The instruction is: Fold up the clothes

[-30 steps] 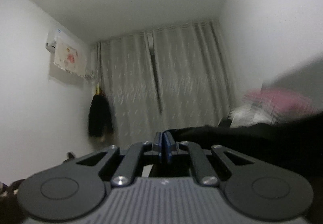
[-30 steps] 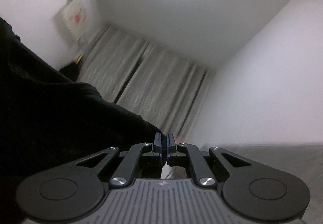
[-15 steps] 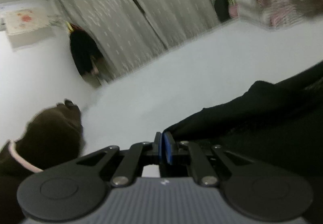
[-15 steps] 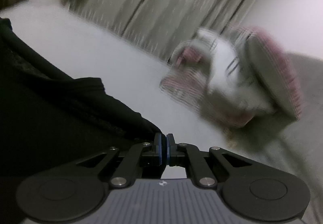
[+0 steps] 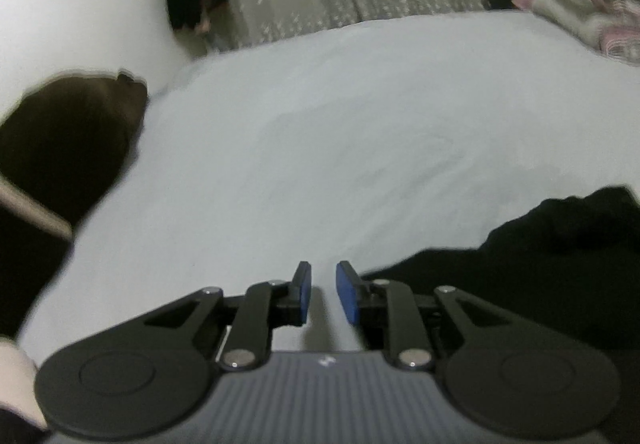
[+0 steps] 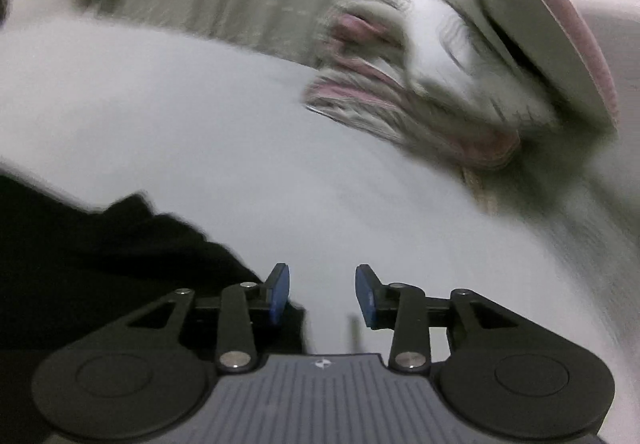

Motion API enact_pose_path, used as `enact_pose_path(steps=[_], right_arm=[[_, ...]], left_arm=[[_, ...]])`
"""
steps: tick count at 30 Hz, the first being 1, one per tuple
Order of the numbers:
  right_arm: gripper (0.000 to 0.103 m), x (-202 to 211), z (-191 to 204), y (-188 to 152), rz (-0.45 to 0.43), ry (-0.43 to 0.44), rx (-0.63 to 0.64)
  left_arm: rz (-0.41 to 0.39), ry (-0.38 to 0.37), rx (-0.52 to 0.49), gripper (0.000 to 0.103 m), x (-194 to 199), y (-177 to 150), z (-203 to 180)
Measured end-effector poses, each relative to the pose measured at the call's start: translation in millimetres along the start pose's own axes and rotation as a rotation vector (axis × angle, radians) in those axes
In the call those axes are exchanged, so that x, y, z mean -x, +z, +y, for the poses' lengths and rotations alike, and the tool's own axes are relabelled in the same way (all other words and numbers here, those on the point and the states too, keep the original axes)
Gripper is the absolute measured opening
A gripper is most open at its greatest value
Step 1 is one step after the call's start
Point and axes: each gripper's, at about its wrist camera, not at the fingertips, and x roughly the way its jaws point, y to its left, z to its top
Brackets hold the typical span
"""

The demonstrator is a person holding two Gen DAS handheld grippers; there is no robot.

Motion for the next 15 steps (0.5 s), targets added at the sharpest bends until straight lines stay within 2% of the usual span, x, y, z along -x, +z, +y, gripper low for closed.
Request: enact_pose_path(steps=[2,4,7,9,12,15], right_arm=[[0.038,6,-26,-9,0.06,0.052,-0.143],[0.038,18,-47,-20,0.115,0.073,-0.212],[0.039,51,-66,-35,0.174,0.154,-0.275],[0.039,86,-75,-48,0.205,0.268,-0.356],[0.05,150,-76,-69,0.23,0.388,-0.42],[0.054,223,-64,-97,0.204,0.48,-0.38]], left_arm=[[0.03,-0.068,0.092,0.018,12,-7,24],[0.08,-0.152,0.155,0.019,32,-18,44],[0.132,-0.201,0.16,0.024,67,-34,67],[0.155,-0.23,0.154,0.024,101,-50,76],[0.178,-0.302,0.15,0.024,166,-88,81],[0.184,-0.363,0.155,0.024,231,-130,77]])
